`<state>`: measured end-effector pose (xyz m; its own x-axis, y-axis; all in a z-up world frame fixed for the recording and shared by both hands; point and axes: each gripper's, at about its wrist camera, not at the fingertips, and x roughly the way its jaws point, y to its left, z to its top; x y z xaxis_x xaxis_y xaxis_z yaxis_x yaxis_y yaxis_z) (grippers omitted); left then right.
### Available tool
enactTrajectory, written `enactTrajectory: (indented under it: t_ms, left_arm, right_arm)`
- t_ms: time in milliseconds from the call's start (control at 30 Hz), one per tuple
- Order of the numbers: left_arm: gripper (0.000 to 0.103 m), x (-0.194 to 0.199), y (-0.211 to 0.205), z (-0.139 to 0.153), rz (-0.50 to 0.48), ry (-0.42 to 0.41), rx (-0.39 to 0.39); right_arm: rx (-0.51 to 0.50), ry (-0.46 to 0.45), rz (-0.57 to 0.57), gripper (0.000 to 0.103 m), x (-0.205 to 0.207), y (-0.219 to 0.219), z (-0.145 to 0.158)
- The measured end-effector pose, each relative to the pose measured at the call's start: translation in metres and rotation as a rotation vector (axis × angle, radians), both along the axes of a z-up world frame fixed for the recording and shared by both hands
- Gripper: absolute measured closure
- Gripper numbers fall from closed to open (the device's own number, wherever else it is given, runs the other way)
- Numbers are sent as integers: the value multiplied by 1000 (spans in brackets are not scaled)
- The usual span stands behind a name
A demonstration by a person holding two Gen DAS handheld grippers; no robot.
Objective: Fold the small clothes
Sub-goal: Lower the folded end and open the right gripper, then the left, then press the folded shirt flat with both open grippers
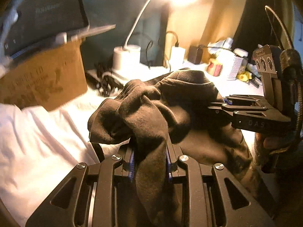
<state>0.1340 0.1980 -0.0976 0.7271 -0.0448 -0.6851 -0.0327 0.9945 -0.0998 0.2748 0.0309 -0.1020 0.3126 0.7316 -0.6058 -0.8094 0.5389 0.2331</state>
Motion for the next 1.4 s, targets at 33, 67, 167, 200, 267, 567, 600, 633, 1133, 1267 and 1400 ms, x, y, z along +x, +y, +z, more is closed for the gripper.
enactTrajectory:
  t_ms: [33, 67, 167, 200, 267, 567, 600, 633, 1133, 1267, 1400]
  left_arm:
    - [80, 3, 2, -3, 3, 12, -9]
    - [80, 6, 4, -5, 9, 27, -26]
    - [79, 14, 11, -11, 28, 60, -67]
    - [79, 15, 12, -12, 34, 70, -74]
    - [79, 19, 16, -15, 45, 100, -93]
    - [71, 39, 37, -22, 119, 138, -98]
    - [70, 40, 39, -21, 127, 137, -93]
    - [70, 40, 41, -20, 138, 131, -91]
    - [70, 17, 45, 10, 197, 73, -74]
    - [51, 6, 34, 14, 181, 63, -78]
    - [50, -4, 24, 16, 181, 60, -85]
  right_arm:
    - [-9, 13, -4, 82, 3, 2, -5]
    - [-17, 25, -9, 79, 7, 3, -9]
    - [-42, 57, -42, 73, 17, 5, -18]
    - [-48, 71, -57, 72, 23, 4, -21]
    - [-61, 80, -90, 66, 30, 3, -24]
    - [-74, 109, -180, 62, 58, -7, -29]
    - [-76, 105, -182, 62, 59, -6, -29]
    - [-79, 102, -186, 60, 58, -7, -28]
    - [-107, 32, -251, 45, 49, -15, -17]
    - [-103, 18, -249, 45, 38, -18, -12]
    - [-106, 8, -246, 45, 25, -23, -9]
